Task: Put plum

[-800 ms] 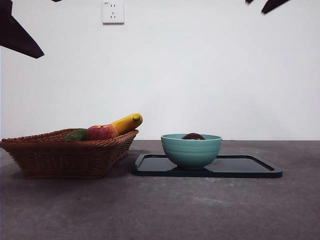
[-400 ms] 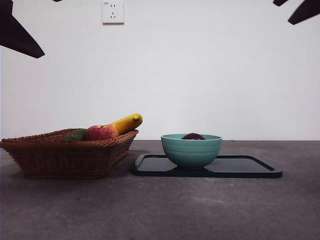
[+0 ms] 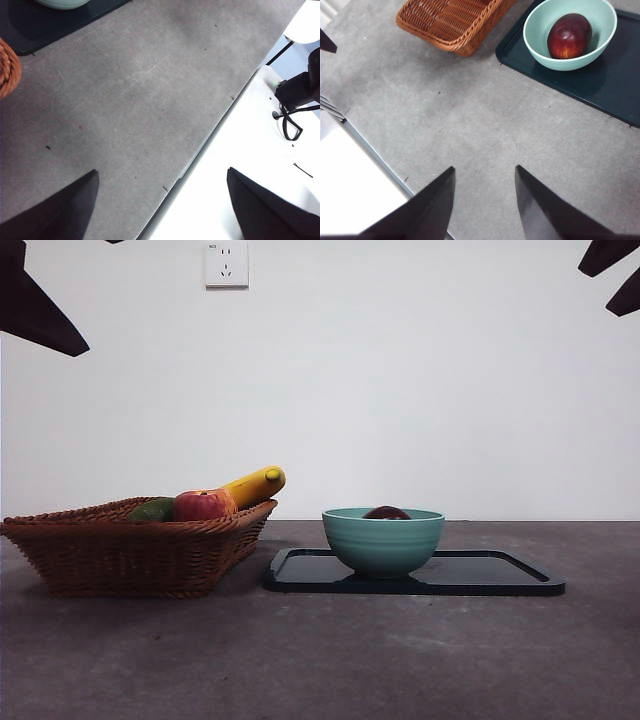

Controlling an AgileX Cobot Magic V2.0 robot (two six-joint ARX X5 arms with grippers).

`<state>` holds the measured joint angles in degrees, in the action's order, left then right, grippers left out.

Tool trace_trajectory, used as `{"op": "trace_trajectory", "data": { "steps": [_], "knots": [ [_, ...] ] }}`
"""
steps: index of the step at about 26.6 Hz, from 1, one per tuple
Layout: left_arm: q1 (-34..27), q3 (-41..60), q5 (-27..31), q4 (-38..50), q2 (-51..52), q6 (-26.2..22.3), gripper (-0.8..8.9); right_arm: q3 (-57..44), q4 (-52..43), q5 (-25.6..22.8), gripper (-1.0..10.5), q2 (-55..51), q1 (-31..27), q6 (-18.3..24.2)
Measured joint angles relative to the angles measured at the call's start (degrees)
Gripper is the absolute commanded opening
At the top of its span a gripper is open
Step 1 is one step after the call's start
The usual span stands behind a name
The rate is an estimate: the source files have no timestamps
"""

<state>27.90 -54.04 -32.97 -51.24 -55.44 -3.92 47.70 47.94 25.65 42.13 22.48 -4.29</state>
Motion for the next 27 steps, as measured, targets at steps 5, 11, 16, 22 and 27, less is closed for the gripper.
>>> {"op": "trace_trajectory", "data": {
  "steps": [5, 11, 16, 22, 27],
  "knots": [
    [0.00, 0.00, 0.00, 0.00, 0.00, 0.00, 4.04, 0.00, 0.00, 0.04, 1.9, 0.11, 0.00, 0.00],
    [0.00, 0.00, 0.00, 0.00, 0.00, 0.00, 4.04, 0.00, 0.00, 0.11, 1.9, 0.11, 0.00, -0.02],
    [0.00, 0.00, 0.00, 0.00, 0.00, 0.00, 4.04, 0.00, 0.00, 0.11, 1.9, 0.11, 0.00, 0.00],
    [0.00, 0.00, 0.00, 0.09, 0.00, 0.00, 4.04, 0.00, 0.00, 0.11, 1.9, 0.11, 0.00, 0.00],
    [0.00, 0.00, 0.00, 1.64, 0.00, 0.17, 4.04, 0.00, 0.00, 0.11, 1.9, 0.11, 0.00, 0.00]
  ]
}}
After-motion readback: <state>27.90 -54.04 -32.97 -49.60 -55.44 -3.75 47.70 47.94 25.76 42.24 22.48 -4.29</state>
